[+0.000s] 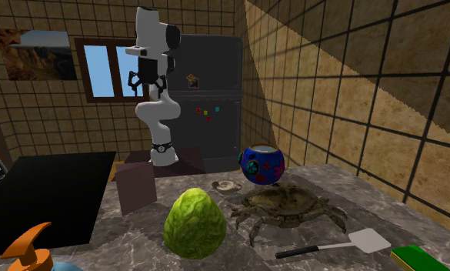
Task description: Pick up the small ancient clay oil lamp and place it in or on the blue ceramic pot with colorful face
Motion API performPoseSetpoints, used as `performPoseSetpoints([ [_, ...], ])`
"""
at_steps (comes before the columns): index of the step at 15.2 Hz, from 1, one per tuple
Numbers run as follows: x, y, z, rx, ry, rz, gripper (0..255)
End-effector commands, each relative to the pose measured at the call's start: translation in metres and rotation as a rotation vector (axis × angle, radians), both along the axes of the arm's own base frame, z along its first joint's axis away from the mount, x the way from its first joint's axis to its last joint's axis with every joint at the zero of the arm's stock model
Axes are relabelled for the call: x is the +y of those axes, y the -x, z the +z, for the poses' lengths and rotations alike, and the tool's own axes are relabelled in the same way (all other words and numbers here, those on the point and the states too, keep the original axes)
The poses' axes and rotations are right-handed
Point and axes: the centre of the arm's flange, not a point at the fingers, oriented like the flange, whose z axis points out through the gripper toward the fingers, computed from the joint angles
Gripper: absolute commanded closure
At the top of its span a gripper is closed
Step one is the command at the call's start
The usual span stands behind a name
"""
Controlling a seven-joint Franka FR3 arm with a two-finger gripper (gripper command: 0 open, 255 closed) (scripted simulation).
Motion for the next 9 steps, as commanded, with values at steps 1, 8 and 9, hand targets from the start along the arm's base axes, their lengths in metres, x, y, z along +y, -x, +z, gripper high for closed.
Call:
performPoseSetpoints([
  [1, 0.0, 0.0, 0.0, 0.0, 0.0, 0.0, 0],
  [8, 0.039, -0.057, -0.055, -0.019, -0.014, 0.097, 0],
  [9, 0.045, -0.065, -0.063, -0.022, -0.016, 0.111, 0],
])
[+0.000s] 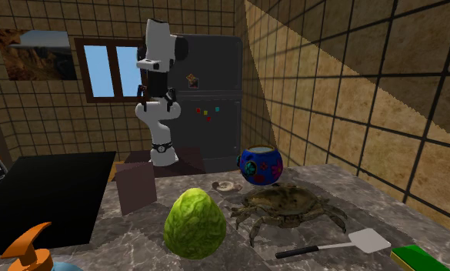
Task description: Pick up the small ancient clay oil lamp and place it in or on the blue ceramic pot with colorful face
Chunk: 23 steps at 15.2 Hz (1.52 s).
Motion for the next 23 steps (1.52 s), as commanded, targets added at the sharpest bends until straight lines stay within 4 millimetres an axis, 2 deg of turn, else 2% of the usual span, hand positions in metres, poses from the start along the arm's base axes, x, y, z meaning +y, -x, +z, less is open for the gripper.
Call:
performPoseSetpoints([
  [1, 0.011, -0.017, -0.017, -0.007, -0.005, 0.028, 0],
  [12, 0.088, -0.099, -0.099, -0.038, -0.027, 0.18, 0],
  [23, 0.177, -0.171, -0.177, -0.068, -0.05, 0.332, 0],
])
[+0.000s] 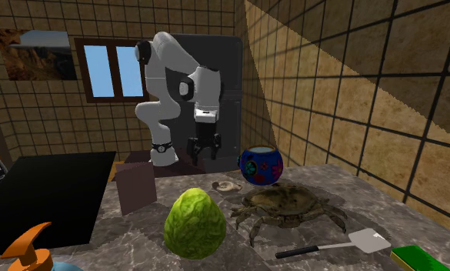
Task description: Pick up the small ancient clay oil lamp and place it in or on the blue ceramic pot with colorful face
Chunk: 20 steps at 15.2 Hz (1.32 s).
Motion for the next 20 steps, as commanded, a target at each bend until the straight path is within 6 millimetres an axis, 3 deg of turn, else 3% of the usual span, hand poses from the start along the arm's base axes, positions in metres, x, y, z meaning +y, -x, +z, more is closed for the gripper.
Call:
performPoseSetpoints([
  [1, 0.017, -0.012, -0.012, -0.006, -0.005, 0.028, 0],
  [6, 0.06, -0.039, -0.044, -0.019, -0.014, 0.094, 0],
  [14, 0.058, -0.041, -0.084, -0.019, -0.014, 0.094, 0],
  [20, 0.058, -0.041, -0.084, -0.019, -0.014, 0.094, 0],
])
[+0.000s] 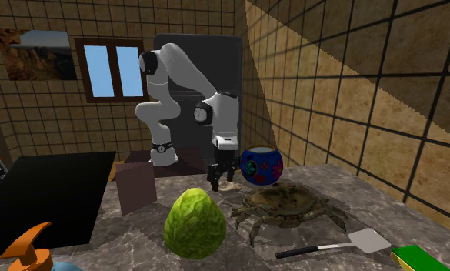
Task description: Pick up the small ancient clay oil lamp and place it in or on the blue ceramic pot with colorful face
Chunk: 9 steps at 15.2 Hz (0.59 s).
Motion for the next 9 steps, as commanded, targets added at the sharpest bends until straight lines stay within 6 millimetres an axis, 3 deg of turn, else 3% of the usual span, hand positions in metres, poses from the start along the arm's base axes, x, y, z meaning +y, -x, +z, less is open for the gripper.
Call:
performPoseSetpoints([
  [1, 0.0, 0.0, 0.0, 0.0, 0.0, 0.0, 0],
  [2, 0.0, 0.0, 0.0, 0.0, 0.0, 0.0, 255],
  [9, 0.0001, 0.0002, 0.0, 0.0, 0.0, 0.0, 255],
])
